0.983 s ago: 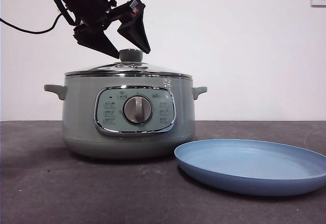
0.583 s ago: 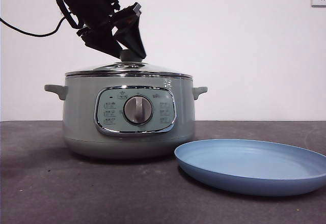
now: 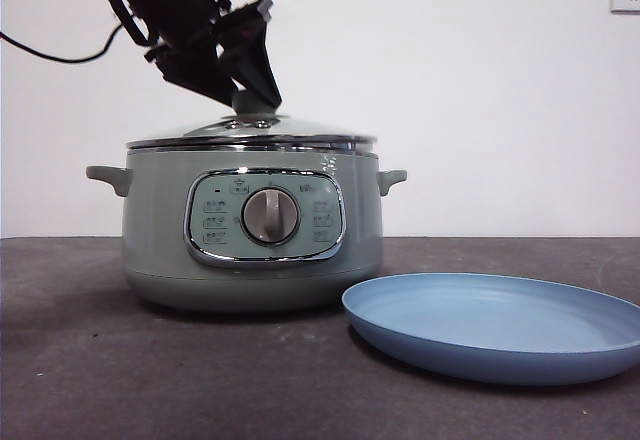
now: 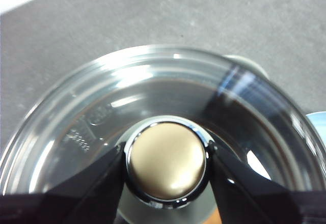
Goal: Take the potato out from the steamer,put the potato on the plate,close the lid
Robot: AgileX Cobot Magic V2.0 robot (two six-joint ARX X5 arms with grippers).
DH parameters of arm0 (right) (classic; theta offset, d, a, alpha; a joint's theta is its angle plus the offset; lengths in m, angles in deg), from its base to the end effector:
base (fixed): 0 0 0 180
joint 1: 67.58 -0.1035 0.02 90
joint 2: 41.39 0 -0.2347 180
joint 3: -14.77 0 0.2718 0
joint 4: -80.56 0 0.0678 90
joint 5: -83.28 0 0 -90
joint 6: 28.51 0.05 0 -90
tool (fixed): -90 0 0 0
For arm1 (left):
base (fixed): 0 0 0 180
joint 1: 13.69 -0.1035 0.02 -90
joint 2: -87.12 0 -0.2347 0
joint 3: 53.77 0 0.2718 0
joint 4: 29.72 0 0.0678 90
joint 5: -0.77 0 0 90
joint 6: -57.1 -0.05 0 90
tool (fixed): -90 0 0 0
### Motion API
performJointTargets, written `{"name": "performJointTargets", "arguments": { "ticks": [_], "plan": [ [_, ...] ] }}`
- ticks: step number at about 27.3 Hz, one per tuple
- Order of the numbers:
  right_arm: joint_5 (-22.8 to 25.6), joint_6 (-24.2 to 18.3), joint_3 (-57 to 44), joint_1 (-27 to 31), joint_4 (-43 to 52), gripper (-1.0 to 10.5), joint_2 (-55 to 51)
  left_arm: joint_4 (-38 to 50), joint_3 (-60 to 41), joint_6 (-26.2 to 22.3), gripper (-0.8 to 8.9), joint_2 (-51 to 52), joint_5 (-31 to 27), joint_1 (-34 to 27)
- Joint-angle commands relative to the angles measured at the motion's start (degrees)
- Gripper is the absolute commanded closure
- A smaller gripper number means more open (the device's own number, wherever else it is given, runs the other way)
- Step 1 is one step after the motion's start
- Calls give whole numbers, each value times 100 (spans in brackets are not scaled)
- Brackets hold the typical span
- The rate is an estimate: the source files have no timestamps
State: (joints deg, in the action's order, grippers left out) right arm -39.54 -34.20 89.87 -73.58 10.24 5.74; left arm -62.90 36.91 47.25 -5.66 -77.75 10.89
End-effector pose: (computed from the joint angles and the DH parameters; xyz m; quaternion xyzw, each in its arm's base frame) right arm 0.1777 0.0459 0.3290 0.0400 0.3356 0.3269 0.8826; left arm 0.3581 -0.1747 0.2605 0.1122 0.2746 -0.3197 0.8999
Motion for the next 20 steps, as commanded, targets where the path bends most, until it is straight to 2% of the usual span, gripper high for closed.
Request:
{"name": "performJointTargets", "arguments": {
  "ticks": [1, 6, 9, 13, 20],
  "plan": [
    [13, 118, 4, -13, 42, 288, 94, 120, 15, 87, 822, 398, 57, 2],
    [-26, 398, 4, -195, 581, 289, 503, -363, 17, 264, 822, 1263, 50, -140],
    [-17, 680, 7, -723, 1292, 289, 981, -857, 15, 323, 822, 1980, 17, -275],
    [42, 1106, 26, -1423, 2306, 289, 1766, -1716, 15, 369, 822, 2811, -308, -428],
    [645, 1049, 970, -2271, 2573, 289, 3289, -2728, 15, 387, 822, 3724, -601, -597]
  ]
}}
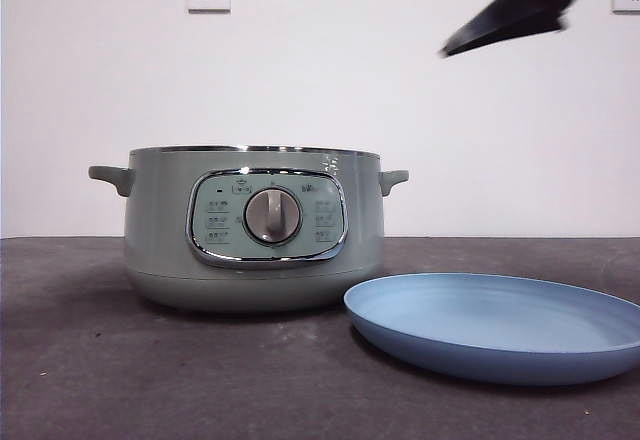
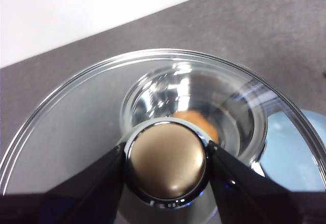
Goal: Take the potato out from the steamer,put the potato on the plate,close the lid
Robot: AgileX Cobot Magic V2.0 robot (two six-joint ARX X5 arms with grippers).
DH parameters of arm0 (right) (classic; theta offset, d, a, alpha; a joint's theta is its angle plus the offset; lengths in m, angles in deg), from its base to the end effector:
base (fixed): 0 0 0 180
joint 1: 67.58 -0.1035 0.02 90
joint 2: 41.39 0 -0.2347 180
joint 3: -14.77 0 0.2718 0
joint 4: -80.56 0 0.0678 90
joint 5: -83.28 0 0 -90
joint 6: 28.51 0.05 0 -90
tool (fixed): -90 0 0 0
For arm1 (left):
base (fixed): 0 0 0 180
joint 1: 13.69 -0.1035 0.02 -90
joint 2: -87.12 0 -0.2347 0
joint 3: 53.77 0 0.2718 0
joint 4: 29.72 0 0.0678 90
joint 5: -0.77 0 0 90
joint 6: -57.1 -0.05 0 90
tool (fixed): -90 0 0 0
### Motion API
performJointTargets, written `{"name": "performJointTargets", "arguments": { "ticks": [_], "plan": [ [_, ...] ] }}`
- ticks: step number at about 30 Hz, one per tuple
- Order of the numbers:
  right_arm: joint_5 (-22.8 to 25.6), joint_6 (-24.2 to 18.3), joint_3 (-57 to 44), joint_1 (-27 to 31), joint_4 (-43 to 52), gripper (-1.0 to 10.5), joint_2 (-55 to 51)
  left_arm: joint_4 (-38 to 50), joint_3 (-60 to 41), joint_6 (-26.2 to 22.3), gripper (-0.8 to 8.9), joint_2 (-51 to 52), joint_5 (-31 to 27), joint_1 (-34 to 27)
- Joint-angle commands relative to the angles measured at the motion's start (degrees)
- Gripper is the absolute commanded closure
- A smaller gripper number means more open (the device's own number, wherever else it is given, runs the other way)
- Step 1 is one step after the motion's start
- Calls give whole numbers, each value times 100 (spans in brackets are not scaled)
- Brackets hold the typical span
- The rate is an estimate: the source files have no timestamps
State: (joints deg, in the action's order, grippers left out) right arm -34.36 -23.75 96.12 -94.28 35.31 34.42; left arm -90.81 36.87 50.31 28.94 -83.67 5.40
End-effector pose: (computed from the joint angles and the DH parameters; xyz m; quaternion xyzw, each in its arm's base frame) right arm 0.2748 0.1642 0.2857 0.0375 0.3572 0.4150 0.8359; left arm 0.2146 -0.0794 0.3925 0.0851 0.2329 -0.2210 0.9432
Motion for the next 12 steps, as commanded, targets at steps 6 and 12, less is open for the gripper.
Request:
{"name": "performJointTargets", "arguments": {
  "ticks": [6, 12],
  "plan": [
    [765, -245, 1759, -662, -199, 289, 1853, -501, 20, 133, 822, 804, -114, -79],
    [1464, -409, 2804, -981, -319, 289, 3071, -782, 20, 234, 822, 1141, -118, -79]
  ]
}}
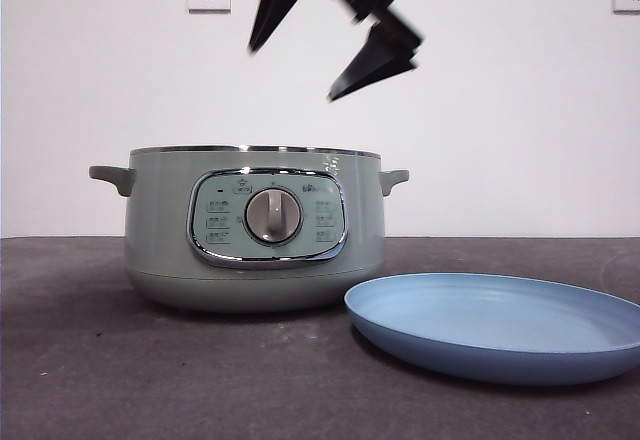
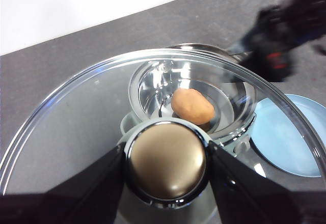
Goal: Take the potato out from the steamer,put the potato on the plate,close the lid
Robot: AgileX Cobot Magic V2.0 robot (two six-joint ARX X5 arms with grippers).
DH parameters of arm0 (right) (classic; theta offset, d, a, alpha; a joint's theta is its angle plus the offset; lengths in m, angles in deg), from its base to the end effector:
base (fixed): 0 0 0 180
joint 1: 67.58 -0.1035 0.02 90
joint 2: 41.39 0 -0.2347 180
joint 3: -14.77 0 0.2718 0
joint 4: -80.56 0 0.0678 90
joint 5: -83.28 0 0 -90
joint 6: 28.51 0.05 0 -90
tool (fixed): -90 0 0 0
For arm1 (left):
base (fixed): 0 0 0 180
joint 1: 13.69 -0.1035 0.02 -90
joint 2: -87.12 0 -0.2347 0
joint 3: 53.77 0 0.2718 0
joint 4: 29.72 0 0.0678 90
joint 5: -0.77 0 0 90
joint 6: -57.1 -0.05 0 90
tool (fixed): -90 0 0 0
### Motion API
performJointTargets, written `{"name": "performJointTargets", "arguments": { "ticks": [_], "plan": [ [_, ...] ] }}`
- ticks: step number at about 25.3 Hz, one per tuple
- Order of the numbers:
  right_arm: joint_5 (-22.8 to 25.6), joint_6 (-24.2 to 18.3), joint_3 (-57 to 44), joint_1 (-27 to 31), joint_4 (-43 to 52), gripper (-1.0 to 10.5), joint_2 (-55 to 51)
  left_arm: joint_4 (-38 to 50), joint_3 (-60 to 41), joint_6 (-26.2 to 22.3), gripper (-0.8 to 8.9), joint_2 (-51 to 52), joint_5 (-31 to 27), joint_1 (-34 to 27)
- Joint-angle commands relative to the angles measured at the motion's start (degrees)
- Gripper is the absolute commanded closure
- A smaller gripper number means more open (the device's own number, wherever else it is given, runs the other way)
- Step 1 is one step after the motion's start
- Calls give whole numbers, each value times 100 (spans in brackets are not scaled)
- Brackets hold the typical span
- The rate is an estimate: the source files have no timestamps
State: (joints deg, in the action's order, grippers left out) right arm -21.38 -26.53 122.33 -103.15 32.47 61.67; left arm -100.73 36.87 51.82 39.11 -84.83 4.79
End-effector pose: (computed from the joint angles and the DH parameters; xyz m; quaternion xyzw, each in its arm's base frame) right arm 0.3409 0.2593 0.2734 -0.0528 0.3719 0.3877 0.8418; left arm 0.1567 -0.0564 0.4061 0.0738 0.2342 -0.2033 0.9478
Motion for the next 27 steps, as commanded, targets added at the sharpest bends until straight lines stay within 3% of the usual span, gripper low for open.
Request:
{"name": "performJointTargets", "arguments": {
  "ticks": [1, 7, 18, 20, 24, 27],
  "plan": [
    [273, -173, 275, -144, -22, 289, 496, 177, 20, 83, 822, 170, -2, -17],
    [929, -361, 402, -387, 254, 289, 1137, 22, 20, 83, 822, 238, 2, -17],
    [1327, -356, 402, -435, 516, 312, 1740, -13, 20, 83, 822, 236, 28, -17],
    [1327, -354, 402, -437, 566, 453, 1749, -13, 20, 81, 822, 236, 31, -17],
    [1174, -356, 402, -435, 549, 945, 1749, -11, 20, 81, 822, 236, 31, -17],
    [1163, -356, 415, -437, 575, 960, 1738, -4, 20, 81, 822, 236, 33, -17]
  ]
}}
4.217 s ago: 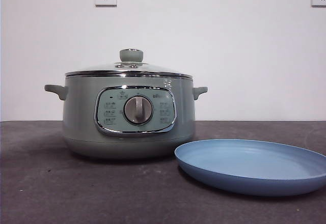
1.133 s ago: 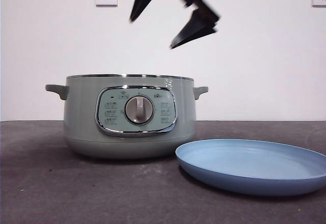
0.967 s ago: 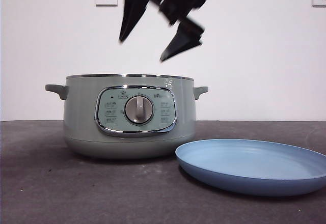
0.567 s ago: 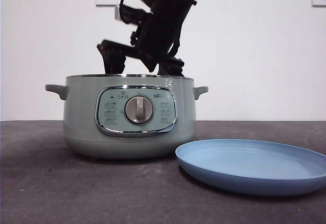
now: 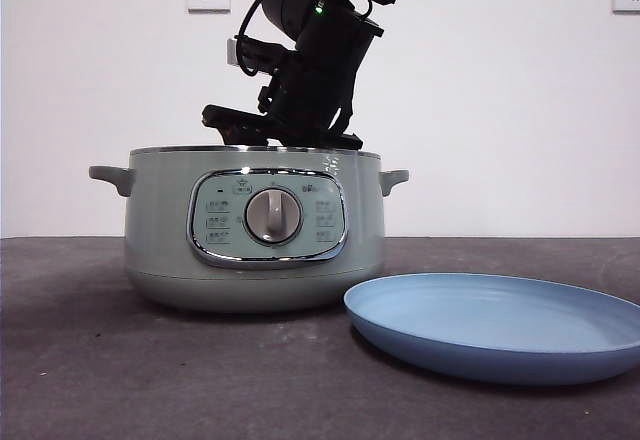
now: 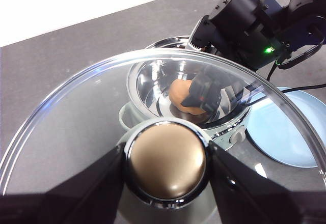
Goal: Take the potato out from the steamer,put the potato on the plate,close the lid
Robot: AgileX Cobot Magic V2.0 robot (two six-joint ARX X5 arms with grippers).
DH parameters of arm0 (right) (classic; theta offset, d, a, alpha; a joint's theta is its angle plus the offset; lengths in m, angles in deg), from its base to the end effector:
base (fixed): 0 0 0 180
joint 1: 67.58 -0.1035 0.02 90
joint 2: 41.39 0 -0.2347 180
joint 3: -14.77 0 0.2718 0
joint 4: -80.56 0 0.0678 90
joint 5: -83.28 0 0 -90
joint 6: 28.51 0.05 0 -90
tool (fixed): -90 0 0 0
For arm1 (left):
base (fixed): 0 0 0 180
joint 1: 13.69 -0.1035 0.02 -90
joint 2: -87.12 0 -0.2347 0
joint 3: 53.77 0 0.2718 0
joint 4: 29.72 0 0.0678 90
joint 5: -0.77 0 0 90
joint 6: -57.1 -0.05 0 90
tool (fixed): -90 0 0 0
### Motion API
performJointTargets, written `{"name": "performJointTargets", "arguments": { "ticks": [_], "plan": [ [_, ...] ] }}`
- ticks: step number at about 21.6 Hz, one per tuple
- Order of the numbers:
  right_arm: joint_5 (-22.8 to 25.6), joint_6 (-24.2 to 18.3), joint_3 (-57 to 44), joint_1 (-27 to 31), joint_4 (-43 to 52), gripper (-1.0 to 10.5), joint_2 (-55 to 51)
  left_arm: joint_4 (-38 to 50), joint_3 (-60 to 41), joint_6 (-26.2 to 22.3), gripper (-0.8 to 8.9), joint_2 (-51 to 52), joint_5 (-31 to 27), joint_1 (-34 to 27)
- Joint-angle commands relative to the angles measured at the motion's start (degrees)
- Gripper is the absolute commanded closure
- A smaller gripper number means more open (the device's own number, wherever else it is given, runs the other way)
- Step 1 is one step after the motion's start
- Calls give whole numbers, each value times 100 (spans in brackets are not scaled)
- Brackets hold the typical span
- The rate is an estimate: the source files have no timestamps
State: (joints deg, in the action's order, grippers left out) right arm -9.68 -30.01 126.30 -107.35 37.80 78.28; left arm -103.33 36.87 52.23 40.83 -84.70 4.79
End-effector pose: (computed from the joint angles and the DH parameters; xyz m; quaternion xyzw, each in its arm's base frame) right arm 0.3669 0.3087 0.1776 -0.1467 0.4034 0.3343 0.8391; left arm 0.1456 -0.0528 0.4056 0.0709 0.2423 -0.2035 0.9460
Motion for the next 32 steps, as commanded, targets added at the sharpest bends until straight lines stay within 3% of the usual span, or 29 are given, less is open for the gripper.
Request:
{"name": "performJointTargets", "arguments": {
  "ticks": [1, 8, 11, 19, 26, 32],
  "plan": [
    [-2, -9, 42, -17, 39, 960, 44, 258, 20, 39, 822, 63, 20, -17],
    [72, -17, 92, 9, -214, 960, -1270, 422, 20, 37, 822, 31, 35, -17],
    [452, -208, 92, 105, -970, 960, -2111, 647, 20, 35, 822, -46, 177, -17],
    [487, -55, 22, 765, -3156, 962, -3683, 1163, 20, 11, 823, -533, 828, -13],
    [481, 59, -946, 977, -3095, 962, -4328, 1670, 20, 11, 822, -901, 1182, 20],
    [439, 269, -2599, 977, -2168, 962, -4789, 1934, 20, -61, 822, -1224, 1220, 83]
  ]
}}
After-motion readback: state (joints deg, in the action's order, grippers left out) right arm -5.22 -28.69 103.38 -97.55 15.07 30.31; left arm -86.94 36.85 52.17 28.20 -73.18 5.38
